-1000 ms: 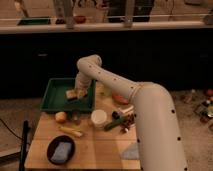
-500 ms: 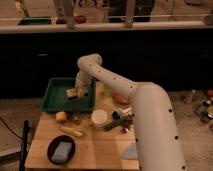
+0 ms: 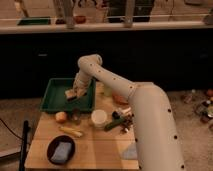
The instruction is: Place eraser in tray
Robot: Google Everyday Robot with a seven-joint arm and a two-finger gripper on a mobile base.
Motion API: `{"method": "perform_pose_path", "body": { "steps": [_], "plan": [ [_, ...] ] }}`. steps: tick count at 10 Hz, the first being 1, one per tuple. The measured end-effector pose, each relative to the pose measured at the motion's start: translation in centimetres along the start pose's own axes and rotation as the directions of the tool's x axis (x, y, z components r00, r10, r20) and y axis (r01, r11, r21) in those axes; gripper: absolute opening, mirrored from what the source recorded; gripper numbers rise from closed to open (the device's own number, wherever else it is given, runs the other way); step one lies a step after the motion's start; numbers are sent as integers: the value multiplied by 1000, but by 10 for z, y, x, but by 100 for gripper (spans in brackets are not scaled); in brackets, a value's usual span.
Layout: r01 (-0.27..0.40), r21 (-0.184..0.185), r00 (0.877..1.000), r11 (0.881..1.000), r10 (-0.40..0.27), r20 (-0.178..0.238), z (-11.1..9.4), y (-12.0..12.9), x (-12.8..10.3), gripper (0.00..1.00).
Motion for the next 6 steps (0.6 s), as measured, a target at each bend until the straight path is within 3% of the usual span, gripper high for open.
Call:
{"method": "perform_pose_path", "body": {
  "steps": [2,6],
  "plan": [
    [91,-1,994,996,-90,63,0,-2,-7,0],
    [162,-12,974,987,-158,164,1,-2,-7,0]
  ]
}}
